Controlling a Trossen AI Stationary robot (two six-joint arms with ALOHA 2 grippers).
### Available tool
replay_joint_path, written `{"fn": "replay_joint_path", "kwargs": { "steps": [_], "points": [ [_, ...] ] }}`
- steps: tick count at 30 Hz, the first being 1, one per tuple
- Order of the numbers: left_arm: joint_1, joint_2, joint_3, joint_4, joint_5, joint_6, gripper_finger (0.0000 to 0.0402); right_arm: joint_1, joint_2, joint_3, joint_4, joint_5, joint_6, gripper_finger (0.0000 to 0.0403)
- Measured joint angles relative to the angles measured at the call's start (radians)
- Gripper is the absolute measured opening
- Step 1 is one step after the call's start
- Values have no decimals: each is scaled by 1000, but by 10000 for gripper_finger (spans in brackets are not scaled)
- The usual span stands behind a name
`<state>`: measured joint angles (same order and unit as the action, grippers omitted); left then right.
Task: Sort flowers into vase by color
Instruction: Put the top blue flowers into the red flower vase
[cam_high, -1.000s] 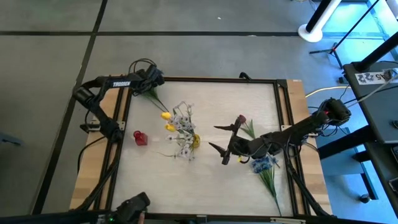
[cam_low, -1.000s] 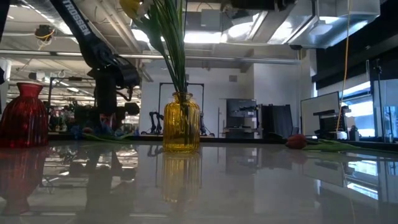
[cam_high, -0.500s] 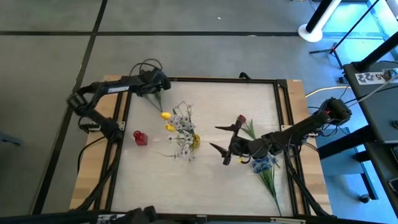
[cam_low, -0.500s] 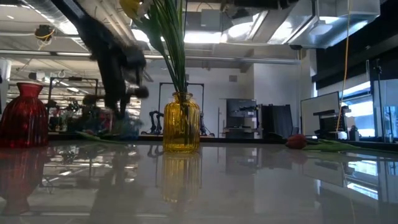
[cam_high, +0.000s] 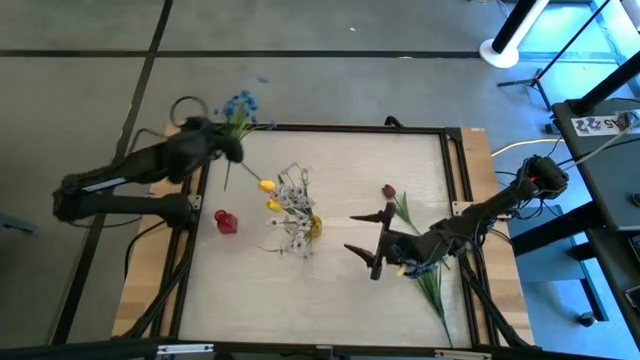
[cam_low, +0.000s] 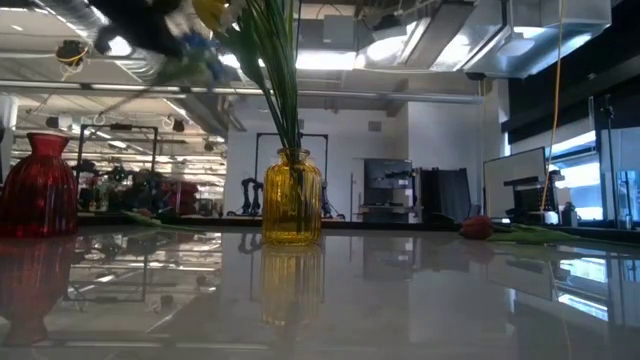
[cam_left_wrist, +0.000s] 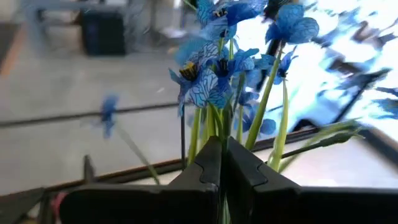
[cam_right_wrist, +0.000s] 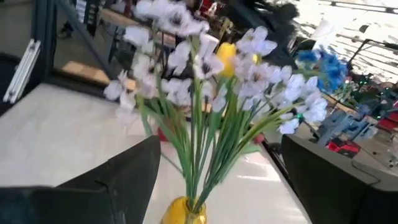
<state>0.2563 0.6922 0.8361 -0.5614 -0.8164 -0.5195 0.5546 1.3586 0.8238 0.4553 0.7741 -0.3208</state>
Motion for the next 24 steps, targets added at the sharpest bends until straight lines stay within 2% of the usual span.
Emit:
{"fn": "replay_joint_path", "kwargs": {
  "steps": [6,9,14,18,24],
  "points": [
    [-321,-136,-62,5,-193,-20,0,3,0,0,68,3,-1,330],
    [-471,-152,-105,46,-259,-33,0,2,0,0,78,4,0,330],
    [-727,-151,-161,111,-430,14,0,3,0,0,82,42,27,330],
    [-895,-153,-182,125,-517,76,0,3,0,0,80,46,34,330],
    [-1084,-188,-182,129,-575,162,0,3,0,0,82,46,67,330]
  ]
}}
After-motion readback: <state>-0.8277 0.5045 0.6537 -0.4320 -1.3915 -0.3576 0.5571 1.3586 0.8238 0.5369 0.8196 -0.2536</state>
